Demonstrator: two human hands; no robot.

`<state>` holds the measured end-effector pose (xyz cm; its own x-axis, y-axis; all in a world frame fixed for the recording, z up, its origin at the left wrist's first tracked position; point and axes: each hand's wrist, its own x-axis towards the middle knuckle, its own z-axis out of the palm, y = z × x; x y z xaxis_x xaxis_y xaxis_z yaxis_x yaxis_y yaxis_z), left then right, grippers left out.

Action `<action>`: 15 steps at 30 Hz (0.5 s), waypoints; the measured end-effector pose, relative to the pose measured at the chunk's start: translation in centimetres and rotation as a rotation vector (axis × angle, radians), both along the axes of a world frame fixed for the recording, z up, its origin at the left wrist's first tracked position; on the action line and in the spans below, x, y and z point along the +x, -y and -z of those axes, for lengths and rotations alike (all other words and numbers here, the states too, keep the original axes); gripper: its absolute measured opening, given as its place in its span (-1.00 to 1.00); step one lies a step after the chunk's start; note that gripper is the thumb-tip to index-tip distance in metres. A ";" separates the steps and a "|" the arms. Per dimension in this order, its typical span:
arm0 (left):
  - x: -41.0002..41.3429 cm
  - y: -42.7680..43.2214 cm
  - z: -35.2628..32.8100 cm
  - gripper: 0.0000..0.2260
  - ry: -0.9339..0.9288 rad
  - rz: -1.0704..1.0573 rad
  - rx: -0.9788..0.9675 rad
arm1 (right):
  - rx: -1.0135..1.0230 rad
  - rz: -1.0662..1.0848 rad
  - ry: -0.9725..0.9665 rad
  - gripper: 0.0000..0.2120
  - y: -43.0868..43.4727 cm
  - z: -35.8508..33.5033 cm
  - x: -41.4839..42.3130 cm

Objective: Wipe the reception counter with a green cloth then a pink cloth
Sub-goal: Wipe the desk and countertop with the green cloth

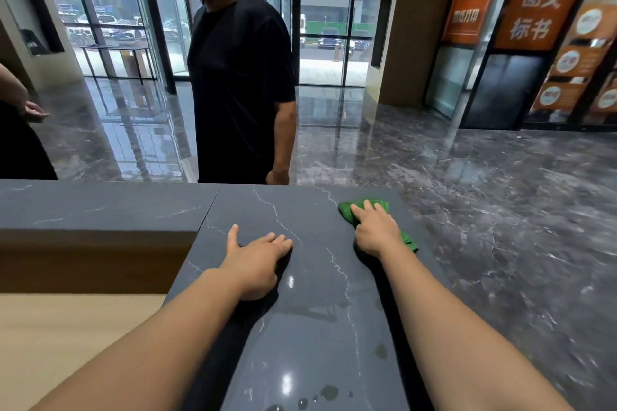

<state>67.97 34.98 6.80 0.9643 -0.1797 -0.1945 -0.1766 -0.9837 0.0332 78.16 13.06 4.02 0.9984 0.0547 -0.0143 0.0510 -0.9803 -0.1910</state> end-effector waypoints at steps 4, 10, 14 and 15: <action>-2.0 -1.3 -0.3 -0.40 0.010 -0.061 0.004 | 0.004 -0.108 0.053 -0.49 -5.7 0.0 -4.8; -5.1 -1.1 -1.2 -0.39 0.028 -0.061 0.081 | 0.061 -0.299 0.007 -0.45 -11.3 -0.1 -10.2; -6.3 -0.3 -1.4 -0.42 0.054 -0.048 0.086 | 0.052 -0.275 0.015 -0.42 -7.5 0.1 -9.9; -6.5 -0.1 -1.5 -0.43 0.061 -0.044 0.078 | 0.047 -0.231 0.029 -0.42 -5.8 0.1 -9.7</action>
<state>61.49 35.10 8.28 0.9813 -0.1239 -0.1472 -0.1330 -0.9897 -0.0537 68.43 18.85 3.93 0.9592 0.2818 0.0225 0.2792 -0.9321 -0.2308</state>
